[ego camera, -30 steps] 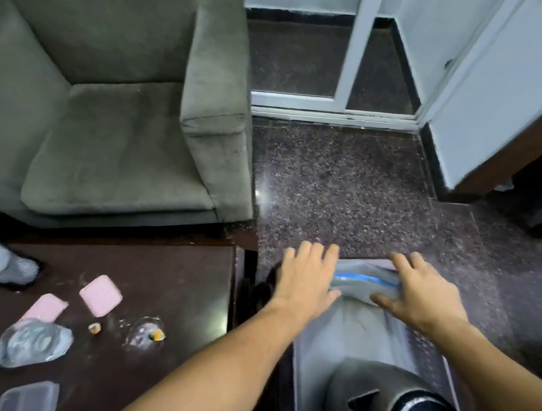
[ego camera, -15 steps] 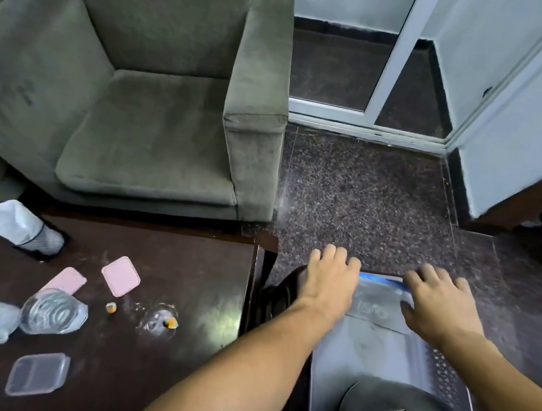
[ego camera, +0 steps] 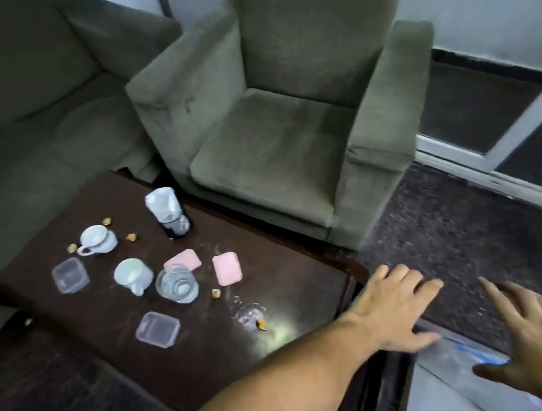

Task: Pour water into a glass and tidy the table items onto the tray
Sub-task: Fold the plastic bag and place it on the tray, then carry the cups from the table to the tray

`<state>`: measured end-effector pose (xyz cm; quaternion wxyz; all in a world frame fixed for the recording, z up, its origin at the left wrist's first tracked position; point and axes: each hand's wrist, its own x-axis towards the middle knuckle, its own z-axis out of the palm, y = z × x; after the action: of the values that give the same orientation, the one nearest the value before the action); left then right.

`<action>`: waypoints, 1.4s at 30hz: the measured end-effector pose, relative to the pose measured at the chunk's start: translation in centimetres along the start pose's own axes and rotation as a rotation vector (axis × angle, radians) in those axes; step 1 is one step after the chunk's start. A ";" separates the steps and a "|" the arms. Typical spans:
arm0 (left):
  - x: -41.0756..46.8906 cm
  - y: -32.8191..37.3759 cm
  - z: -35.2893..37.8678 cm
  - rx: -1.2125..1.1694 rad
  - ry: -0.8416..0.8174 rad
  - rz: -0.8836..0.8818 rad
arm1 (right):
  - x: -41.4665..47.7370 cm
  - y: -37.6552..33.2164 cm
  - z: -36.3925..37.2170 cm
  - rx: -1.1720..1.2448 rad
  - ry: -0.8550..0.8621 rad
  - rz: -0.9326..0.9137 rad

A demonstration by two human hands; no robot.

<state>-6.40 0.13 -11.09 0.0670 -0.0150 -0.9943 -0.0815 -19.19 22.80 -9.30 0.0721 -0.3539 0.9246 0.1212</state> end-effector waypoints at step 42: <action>-36.3 -57.4 -1.7 -0.152 -0.291 -1.197 | 16.4 -73.9 -3.9 0.162 -0.562 -0.324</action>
<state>27.46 -57.49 -23.53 -0.1281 0.5297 -0.8205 -0.1726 18.15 -41.99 -21.94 0.3705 -0.4423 0.8068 0.1269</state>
